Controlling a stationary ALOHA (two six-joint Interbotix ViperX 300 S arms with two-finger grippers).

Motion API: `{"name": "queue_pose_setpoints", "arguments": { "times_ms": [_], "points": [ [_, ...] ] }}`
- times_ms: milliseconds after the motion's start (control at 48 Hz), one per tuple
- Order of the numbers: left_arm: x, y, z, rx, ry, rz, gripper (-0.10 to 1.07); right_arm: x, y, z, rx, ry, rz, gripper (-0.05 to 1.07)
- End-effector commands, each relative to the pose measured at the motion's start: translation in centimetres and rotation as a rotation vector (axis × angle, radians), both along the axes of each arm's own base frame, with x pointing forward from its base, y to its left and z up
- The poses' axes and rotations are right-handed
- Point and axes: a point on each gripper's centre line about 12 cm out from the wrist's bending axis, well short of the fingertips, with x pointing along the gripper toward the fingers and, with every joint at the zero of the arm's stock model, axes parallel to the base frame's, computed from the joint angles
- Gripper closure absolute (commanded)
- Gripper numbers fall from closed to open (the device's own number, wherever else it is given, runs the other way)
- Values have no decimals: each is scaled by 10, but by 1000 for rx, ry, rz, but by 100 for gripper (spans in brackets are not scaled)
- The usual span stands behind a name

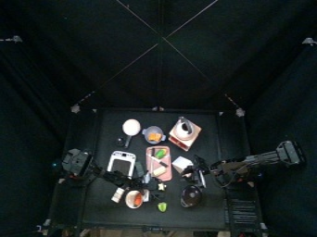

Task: Grab starfruit bottom

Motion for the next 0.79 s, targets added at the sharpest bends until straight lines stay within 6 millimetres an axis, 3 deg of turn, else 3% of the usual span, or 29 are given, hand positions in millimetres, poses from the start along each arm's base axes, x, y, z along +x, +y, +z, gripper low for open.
{"name": "queue_pose_setpoints", "arguments": {
  "times_ms": [0, 458, 771],
  "points": [
    [9, 1, 12, -10, -36, 9, -3, 1, 2, 6, 8, -19, 6, 27],
    [7, 4, 7, -16, -20, 24, 1, 1, 1, 5, 8, -16, 6, 27],
    [7, 4, 7, -15, -19, 22, 12, 0, 1, 4, 8, -14, 6, 27]
  ]
}}
